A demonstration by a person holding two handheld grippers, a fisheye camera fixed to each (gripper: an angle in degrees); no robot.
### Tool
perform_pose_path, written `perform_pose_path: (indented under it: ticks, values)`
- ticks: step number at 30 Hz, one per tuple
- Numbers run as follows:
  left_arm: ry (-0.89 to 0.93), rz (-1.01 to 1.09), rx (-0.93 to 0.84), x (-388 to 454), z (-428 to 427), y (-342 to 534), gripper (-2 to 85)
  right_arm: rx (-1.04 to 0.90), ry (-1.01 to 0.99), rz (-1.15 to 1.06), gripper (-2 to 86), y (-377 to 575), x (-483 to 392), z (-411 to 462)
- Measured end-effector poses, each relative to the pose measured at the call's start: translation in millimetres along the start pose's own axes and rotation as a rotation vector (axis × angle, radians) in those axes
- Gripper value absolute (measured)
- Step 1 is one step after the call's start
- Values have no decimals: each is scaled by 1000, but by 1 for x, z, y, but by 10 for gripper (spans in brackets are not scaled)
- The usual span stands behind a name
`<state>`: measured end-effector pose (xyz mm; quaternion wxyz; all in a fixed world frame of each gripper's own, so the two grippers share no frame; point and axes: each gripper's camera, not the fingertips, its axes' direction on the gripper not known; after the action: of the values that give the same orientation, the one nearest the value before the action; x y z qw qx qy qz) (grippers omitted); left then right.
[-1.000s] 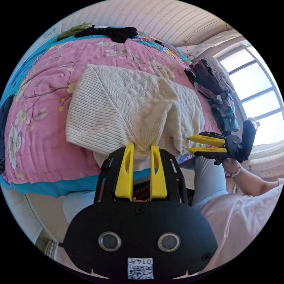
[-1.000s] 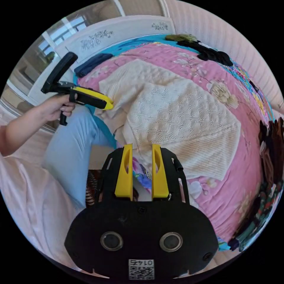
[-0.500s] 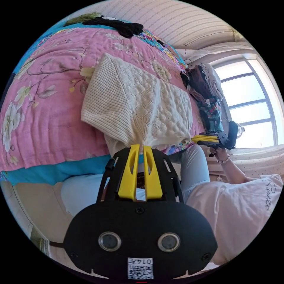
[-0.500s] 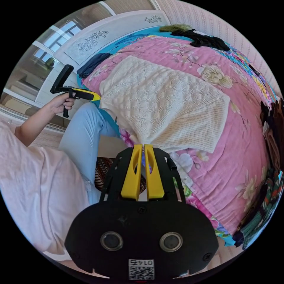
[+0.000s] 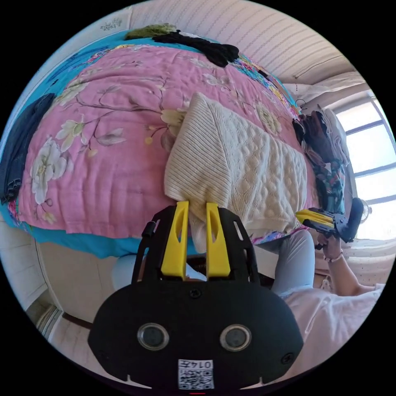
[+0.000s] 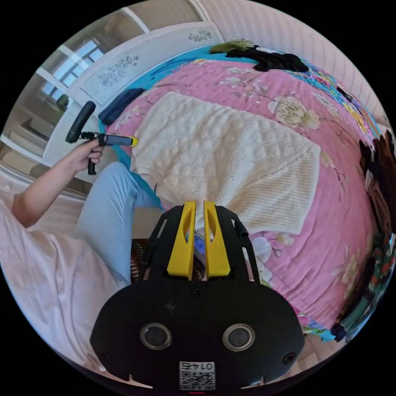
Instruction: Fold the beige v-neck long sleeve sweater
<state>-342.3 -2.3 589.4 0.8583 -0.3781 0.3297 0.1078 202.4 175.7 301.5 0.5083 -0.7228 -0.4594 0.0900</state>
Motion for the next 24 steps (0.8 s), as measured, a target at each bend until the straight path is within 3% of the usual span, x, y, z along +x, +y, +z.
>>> perform_pose_path:
  ticks: [2, 4, 8, 12, 17, 20, 24]
  values:
    - [104, -84, 31, -15, 8, 1, 50, -158, 136, -68, 32, -5, -15, 37]
    - [180, -146, 37, -29, 6, 4, 32, -183, 187, -109, 23, -5, -23, 47]
    - [54, -82, 98, -31, -11, 18, -4, -207, 221, -144, 8, -5, -31, 58]
    - [18, -49, 53, -29, 9, 18, -6, -152, 153, -71, 2, -2, -24, 66]
    - [62, -87, 94, -25, 4, 17, 34, -133, -72, 81, 1, 1, -5, 53]
    - [-1, -22, 171, -21, -17, 18, 52, 33, -5, 89, 3, 9, -4, 23]
    - [-8, 13, 251, -19, -32, 1, 63, 117, 197, 44, 1, -9, -4, 6]
